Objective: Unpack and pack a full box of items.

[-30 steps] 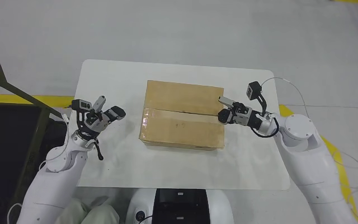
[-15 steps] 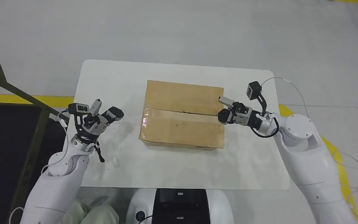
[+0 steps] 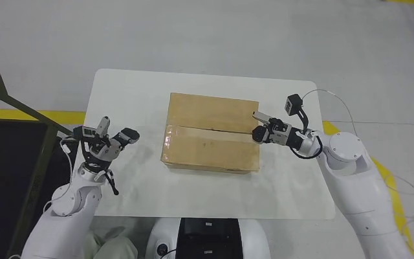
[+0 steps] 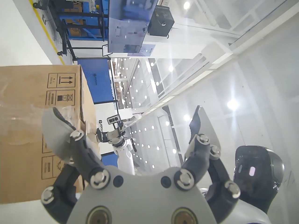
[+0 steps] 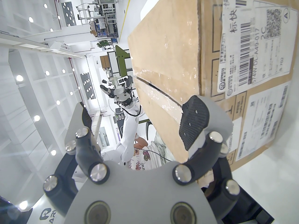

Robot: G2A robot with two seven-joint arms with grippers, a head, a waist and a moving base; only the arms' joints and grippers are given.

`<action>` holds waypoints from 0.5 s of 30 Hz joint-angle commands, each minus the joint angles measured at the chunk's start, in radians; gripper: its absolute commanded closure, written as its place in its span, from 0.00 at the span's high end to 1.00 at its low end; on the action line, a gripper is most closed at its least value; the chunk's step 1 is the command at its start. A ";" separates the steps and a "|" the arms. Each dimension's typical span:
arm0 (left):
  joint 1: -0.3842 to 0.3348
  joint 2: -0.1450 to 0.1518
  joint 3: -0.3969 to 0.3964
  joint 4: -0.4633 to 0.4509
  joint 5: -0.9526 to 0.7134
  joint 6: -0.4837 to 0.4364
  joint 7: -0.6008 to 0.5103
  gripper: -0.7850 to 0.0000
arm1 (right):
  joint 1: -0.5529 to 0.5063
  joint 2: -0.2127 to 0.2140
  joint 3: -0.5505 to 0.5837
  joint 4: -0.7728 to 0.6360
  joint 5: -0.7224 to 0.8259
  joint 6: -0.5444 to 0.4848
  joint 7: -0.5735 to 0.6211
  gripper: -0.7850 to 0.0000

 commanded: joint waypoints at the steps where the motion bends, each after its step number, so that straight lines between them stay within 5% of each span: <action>1: 0.029 -0.004 0.001 -0.008 0.056 -0.005 0.041 1.00 | 0.000 0.000 0.000 0.000 0.000 0.000 0.000 1.00; 8: 0.059 -0.021 0.077 0.010 0.137 0.007 0.075 1.00 | 0.000 0.000 0.000 0.000 0.000 0.000 0.000 1.00; 15: 0.011 -0.037 0.135 0.069 0.199 0.002 0.125 1.00 | 0.000 0.000 0.000 0.000 0.000 0.000 0.000 1.00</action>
